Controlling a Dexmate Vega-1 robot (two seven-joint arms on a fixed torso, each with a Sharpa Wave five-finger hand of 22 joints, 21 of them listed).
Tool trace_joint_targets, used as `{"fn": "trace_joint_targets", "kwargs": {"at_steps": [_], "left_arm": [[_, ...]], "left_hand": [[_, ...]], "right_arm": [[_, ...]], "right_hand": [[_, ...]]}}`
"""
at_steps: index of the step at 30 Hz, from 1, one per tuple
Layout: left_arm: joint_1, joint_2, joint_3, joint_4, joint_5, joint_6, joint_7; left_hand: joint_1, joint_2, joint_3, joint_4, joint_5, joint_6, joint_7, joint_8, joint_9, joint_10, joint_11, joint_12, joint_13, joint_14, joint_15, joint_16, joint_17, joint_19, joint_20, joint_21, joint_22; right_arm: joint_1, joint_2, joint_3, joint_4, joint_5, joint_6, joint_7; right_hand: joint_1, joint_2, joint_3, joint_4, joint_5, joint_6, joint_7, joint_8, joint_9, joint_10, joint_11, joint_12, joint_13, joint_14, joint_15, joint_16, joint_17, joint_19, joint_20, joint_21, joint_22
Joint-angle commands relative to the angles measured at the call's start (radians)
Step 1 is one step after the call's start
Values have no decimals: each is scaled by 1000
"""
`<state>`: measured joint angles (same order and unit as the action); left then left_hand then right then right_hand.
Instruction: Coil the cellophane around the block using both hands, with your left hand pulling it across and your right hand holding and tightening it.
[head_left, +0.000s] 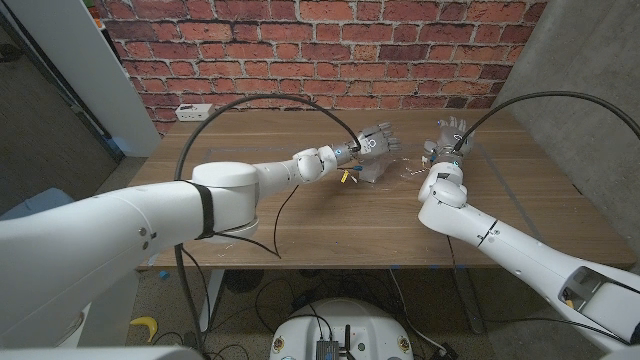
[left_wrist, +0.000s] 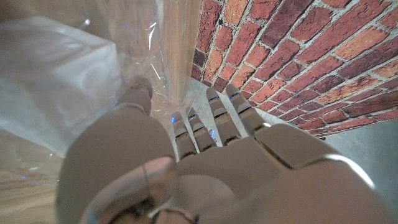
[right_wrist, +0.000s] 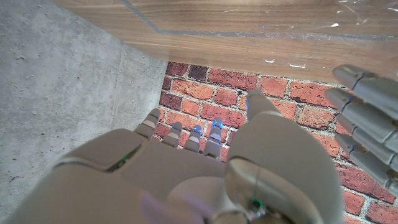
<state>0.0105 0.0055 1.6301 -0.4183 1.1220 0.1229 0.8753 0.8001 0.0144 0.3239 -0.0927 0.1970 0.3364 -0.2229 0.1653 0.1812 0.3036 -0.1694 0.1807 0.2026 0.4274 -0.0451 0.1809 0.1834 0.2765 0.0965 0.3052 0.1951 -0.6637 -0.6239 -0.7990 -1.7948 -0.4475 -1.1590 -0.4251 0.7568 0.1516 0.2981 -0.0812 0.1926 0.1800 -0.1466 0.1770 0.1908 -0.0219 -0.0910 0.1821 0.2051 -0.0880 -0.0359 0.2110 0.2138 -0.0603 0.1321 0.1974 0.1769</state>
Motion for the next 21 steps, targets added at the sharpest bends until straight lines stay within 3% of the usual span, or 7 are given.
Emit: {"fn": "trace_joint_targets", "kwargs": {"at_steps": [1,6,8,11,16,19,21], "left_arm": [[62,-60,-65,48,-245,24,90],[61,-79,-46,67,-309,44,99],[62,-83,-38,67,-325,64,93],[63,-84,-28,62,-343,85,92],[57,-86,-6,57,-347,104,91],[55,-71,6,26,-343,123,76],[53,-66,11,15,-341,129,70]], "left_hand": [[-40,-8,-21,11,11,-48,1,8,5,-22,13,13,9,-32,-115,0,5,-22,41,-13,5],[-87,-20,-47,15,25,-251,4,1,5,-179,48,3,13,-119,-72,-2,7,-78,54,-39,7],[-113,-29,-65,19,34,-368,6,0,5,-285,74,-1,13,-190,-39,-9,8,-141,69,-63,9],[-142,-32,-84,25,44,-513,9,1,6,-392,120,9,16,-295,13,-8,11,-227,90,-88,15],[-189,-59,-123,39,52,-643,64,5,8,-512,175,13,22,-396,56,-6,15,-314,115,-100,22],[-212,-76,-145,46,57,-687,85,7,8,-562,200,15,24,-445,82,-8,18,-354,117,-103,24],[-221,-85,-156,49,61,-708,93,8,9,-588,213,15,25,-469,94,-7,19,-377,117,-105,25]], "right_arm": [[-4,-34,-5,-22,48,37,-36],[-27,-101,-1,-68,45,126,-30],[0,-187,-31,-121,50,155,88],[35,-249,-64,-161,43,153,211],[56,-299,-87,-204,26,148,322],[88,-332,-118,-237,7,134,428],[129,-350,-155,-258,-20,111,522]], "right_hand": [[-12,3,0,-2,1,7,-2,10,3,12,-7,11,-1,11,-26,10,1,13,-15,13,2],[-13,2,-1,-11,1,47,3,24,2,63,-12,30,-2,47,-44,25,-1,86,-52,35,2],[-3,8,4,-20,1,44,-3,22,2,44,-22,22,-2,26,-46,15,-3,107,-80,39,3],[32,11,21,-48,5,18,5,13,2,10,-13,10,-3,6,-30,5,-8,114,-70,35,3],[87,-12,35,-86,2,-30,-16,6,2,-52,-11,1,-4,-29,-8,-10,-14,96,-62,19,2],[111,-29,34,-89,-7,-58,-67,6,3,-97,-16,-1,-4,-66,4,-18,-15,60,-54,3,3],[133,-29,37,-86,-11,-79,-74,8,4,-153,-22,-4,-4,-108,12,-23,-14,14,-48,-9,3]]}}
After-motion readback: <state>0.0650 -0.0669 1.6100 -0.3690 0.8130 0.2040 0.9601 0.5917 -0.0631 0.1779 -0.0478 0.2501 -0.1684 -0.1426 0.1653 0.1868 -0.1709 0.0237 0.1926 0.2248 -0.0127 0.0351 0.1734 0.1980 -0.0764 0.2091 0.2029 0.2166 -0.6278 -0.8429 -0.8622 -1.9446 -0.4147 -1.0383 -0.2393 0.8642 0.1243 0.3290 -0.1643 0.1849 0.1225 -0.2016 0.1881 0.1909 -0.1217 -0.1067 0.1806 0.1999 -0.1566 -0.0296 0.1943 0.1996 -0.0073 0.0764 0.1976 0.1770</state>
